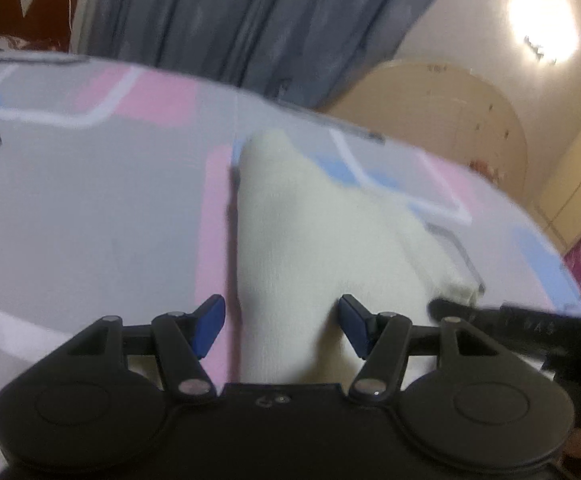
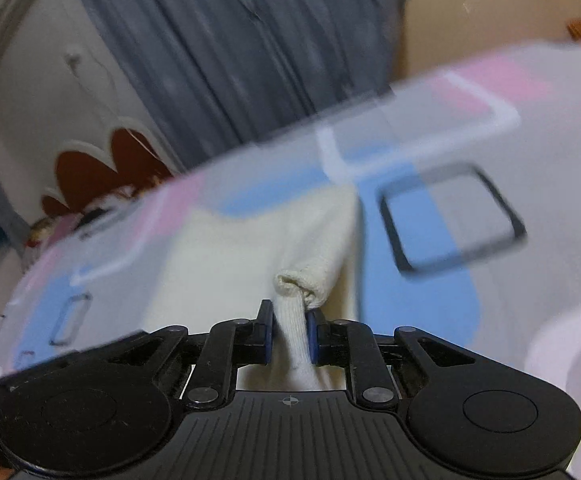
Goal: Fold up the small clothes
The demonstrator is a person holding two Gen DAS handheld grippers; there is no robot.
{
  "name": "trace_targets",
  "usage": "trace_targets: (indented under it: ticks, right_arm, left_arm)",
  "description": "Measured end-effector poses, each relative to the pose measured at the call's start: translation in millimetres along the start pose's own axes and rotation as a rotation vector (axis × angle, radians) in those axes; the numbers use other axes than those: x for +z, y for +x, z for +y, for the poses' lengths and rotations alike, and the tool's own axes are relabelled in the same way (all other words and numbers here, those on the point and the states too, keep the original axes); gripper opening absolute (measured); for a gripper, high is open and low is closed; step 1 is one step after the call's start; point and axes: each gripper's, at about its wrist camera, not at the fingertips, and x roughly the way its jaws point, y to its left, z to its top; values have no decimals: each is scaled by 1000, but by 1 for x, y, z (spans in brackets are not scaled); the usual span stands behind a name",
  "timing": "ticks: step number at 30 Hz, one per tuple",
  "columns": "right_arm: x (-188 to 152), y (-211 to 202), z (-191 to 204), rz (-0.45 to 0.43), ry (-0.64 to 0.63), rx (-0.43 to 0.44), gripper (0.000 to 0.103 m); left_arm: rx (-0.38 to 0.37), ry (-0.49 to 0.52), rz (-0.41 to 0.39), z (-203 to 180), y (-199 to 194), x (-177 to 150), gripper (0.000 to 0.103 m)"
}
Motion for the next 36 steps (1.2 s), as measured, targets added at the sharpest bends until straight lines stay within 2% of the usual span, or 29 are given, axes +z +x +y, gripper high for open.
trace_targets:
  ticks: [2, 5, 8, 14, 16, 17, 18, 21, 24, 28, 31, 34, 36]
  right_arm:
    - [0, -5, 0, -16, -1, -2, 18]
    - [2, -16, 8, -26, -27, -20, 33]
    - [-3, -31, 7, -16, -8, 8, 50]
    - [-30, -41, 16, 68, -49, 1, 48]
    - [-37, -42, 15, 88, -44, -14, 28]
    - [-40, -42, 12, 101, -33, -15, 13]
    - [-43, -44, 11, 111, -27, -10, 10]
    - [-51, -48, 13, 127, -45, -29, 9]
    - [-53, -55, 17, 93, -77, -69, 10]
    - [-58, -52, 20, 116, -75, -76, 10]
    - [-58, -56, 23, 94, -80, -93, 11]
    - [-60, -54, 23, 109, -77, -82, 18]
    - [-59, -54, 25, 111, -79, -91, 18]
  left_arm:
    - [7, 3, 17, 1, 2, -3, 63]
    - [2, -4, 26, 4, -2, -5, 61]
    - [-5, 15, 36, 3, -7, -8, 61]
    - [-12, 55, 56, 3, -11, -25, 62]
    - [-15, 65, 63, 1, -13, -27, 62]
    - [-17, 72, 65, 0, -13, -27, 62]
    - [-19, 77, 68, 0, -15, -29, 62]
    - [-22, 88, 72, 0, -19, -34, 62]
    - [-25, 99, 75, 0, -22, -37, 62]
    - [-25, 112, 76, -2, -26, -42, 62]
    - [-29, 108, 83, -2, -29, -44, 62]
    - [-27, 114, 83, -4, -30, -46, 62]
    - [-29, 105, 85, -4, -31, -46, 62]
